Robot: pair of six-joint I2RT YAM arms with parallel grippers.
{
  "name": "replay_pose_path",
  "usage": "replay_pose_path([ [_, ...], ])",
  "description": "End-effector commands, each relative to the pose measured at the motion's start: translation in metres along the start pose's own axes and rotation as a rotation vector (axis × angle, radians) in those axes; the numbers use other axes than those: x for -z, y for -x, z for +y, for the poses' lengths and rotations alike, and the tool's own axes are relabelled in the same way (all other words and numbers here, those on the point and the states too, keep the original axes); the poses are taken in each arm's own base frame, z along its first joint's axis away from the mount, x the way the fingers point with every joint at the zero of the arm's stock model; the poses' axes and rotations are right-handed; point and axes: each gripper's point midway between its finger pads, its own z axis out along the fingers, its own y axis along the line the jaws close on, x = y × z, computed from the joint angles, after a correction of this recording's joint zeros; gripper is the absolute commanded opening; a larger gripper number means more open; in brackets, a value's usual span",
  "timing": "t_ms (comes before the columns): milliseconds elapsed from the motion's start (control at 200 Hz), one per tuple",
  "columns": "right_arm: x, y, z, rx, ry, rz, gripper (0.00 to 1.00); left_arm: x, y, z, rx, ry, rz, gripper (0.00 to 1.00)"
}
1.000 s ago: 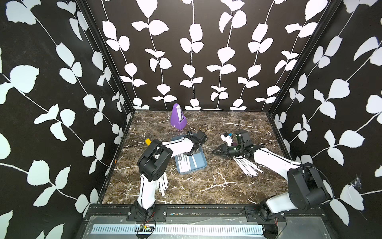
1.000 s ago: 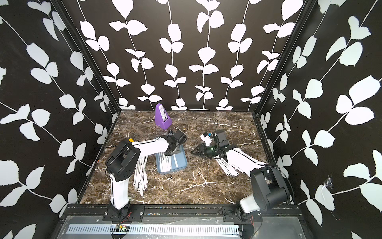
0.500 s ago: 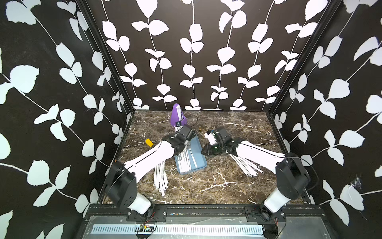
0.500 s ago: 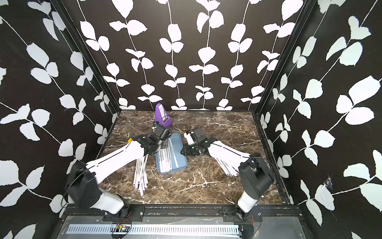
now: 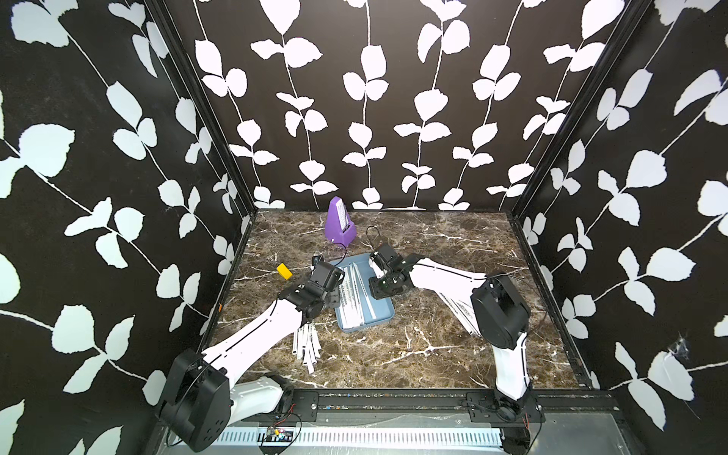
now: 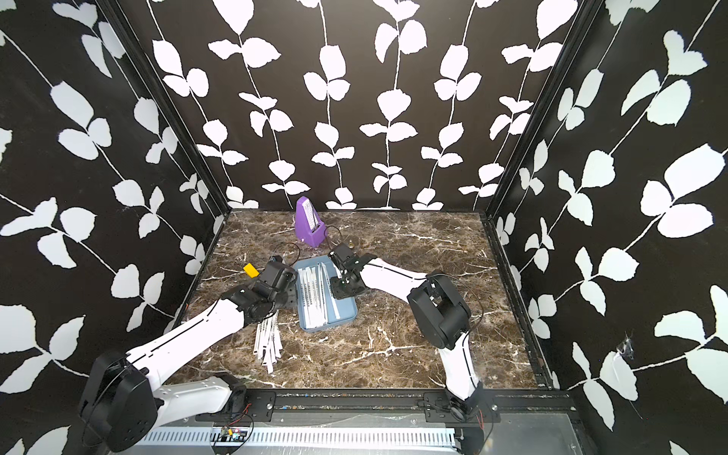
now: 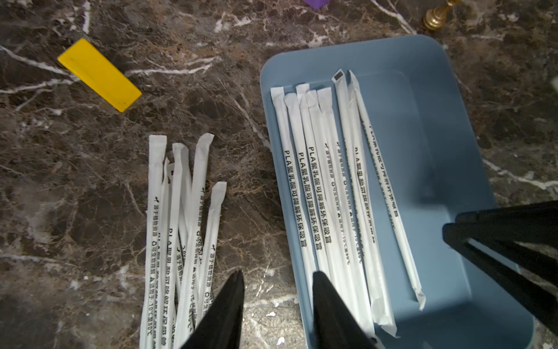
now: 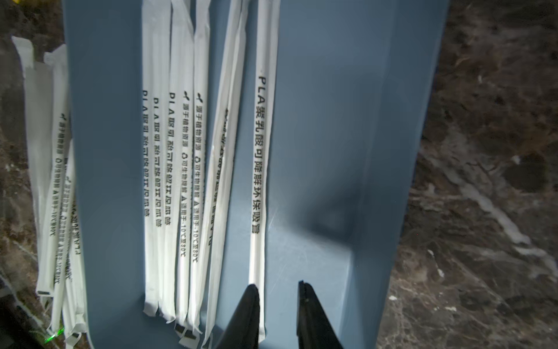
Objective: Put the straws into the storage box
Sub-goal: Adjust the straw in the storage box.
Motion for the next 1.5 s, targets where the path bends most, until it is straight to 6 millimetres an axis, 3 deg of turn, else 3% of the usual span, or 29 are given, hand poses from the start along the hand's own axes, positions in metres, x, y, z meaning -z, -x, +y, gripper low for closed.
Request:
replay_pose_path([
  [0,-0.002,0.009,0.009,0.028,-0.028,-0.006,0.25,-0.004,-0.004,-0.005,0.027,-0.061,-0.004,0.4],
  [500,-0.033,0.007,0.022,0.01,-0.026,0.045,0.23,-0.015,-0.015,-0.003,0.048,-0.081,0.024,0.38],
  [910,-0.036,0.005,0.028,-0.008,-0.031,0.058,0.17,-0.015,-0.014,-0.003,0.051,-0.085,0.021,0.37],
  [1495,-0.041,-0.001,0.037,-0.033,-0.007,0.073,0.17,-0.017,-0.015,-0.004,0.059,-0.09,0.025,0.37],
])
